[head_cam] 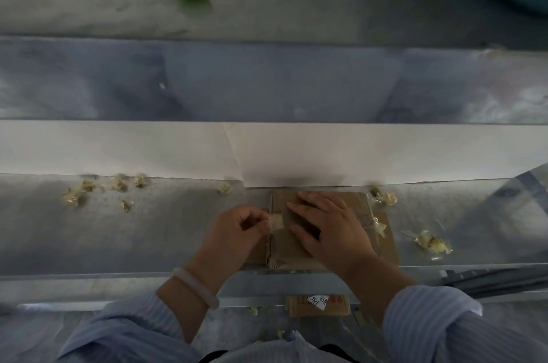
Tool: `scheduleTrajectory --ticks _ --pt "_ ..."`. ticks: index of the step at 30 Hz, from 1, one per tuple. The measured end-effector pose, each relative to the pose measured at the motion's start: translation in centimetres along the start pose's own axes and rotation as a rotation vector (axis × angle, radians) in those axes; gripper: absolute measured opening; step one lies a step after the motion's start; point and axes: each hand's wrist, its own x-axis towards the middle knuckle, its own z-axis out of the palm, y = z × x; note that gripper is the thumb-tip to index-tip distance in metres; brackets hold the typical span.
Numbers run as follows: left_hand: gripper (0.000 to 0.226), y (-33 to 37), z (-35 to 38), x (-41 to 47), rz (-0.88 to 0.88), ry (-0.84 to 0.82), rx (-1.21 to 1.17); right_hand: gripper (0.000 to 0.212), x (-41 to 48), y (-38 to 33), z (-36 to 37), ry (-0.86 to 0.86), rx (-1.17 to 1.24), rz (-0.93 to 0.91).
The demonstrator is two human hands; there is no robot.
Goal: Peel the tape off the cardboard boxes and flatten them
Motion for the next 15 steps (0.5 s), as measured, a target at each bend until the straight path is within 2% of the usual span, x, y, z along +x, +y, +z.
scheduleTrajectory --ticks 6,10,15 --pt "0.025 1.0 0.4 0.7 0.062 -0.061 0.107 0.037 0.1 0.1 -0.2 0.021 -0.001 -0.072" --pt "0.027 1.9 1.2 1.4 0.098 -0.120 0.160 0.044 0.6 0.3 -0.5 0.000 0.081 -0.030" --pt "0.031 2.2 1.5 1.8 0.079 -0.189 0.146 0.040 1.6 0.6 -0.5 -0.017 0.187 0.037"
